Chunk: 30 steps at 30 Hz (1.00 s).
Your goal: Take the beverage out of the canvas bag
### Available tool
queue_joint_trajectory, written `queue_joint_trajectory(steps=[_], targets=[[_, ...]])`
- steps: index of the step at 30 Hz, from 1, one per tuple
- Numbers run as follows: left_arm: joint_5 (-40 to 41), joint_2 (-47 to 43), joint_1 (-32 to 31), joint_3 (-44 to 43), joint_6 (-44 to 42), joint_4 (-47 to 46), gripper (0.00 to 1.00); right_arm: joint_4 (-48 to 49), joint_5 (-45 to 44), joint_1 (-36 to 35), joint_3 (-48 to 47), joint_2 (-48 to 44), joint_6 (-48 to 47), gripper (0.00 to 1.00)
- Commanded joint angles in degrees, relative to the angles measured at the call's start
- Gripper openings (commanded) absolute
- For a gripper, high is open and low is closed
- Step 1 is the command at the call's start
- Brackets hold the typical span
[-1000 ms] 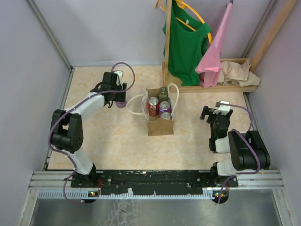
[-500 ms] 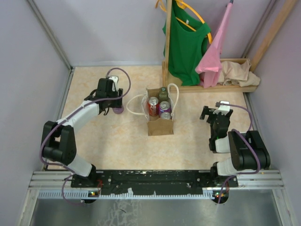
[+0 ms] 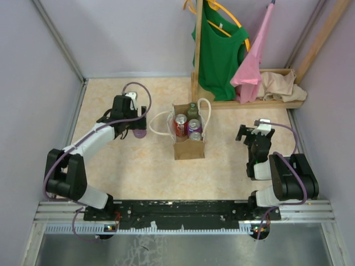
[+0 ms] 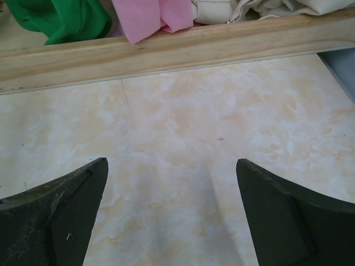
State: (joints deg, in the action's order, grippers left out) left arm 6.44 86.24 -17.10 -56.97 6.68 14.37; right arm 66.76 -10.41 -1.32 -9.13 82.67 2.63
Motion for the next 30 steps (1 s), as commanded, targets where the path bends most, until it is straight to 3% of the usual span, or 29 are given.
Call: queue_joint_trajectory(steps=[1, 11, 16, 18, 22, 26, 30], targets=[[-0.8, -4.1, 0.0, -0.2, 1.1, -1.8, 1.00, 2.8, -0.1, 0.1, -1.2, -0.1, 0.0, 0.99], [-3.3, -9.4, -1.8, -6.8, -2.5, -3.1, 0.96, 2.8, -0.1, 0.1, -1.2, -0.1, 0.0, 0.99], [-2.9, -13.5, -10.2, -7.9, -11.6, -12.7, 0.90, 2.8, -0.1, 0.1, -1.2, -0.1, 0.1, 0.99], [-6.5, -14.0, -14.1, -7.6, -15.6, -16.2, 0.89, 2.8, -0.1, 0.1, -1.2, -0.1, 0.1, 0.99], [-15.8, -11.0, -17.9, -7.9, -17.5, -18.5, 0.86, 2.8, -0.1, 0.1, -1.2, -0.1, 0.1, 0.99], [-18.9, -6.8, -21.1, -6.1, -21.0, -19.5, 0.68, 2.8, -0.1, 0.1, -1.2, -0.1, 0.1, 0.99], [-20.5, -2.1, -23.3, -6.5, -21.5, -19.2, 0.67, 2.8, -0.1, 0.1, -1.2, -0.1, 0.1, 0.99]])
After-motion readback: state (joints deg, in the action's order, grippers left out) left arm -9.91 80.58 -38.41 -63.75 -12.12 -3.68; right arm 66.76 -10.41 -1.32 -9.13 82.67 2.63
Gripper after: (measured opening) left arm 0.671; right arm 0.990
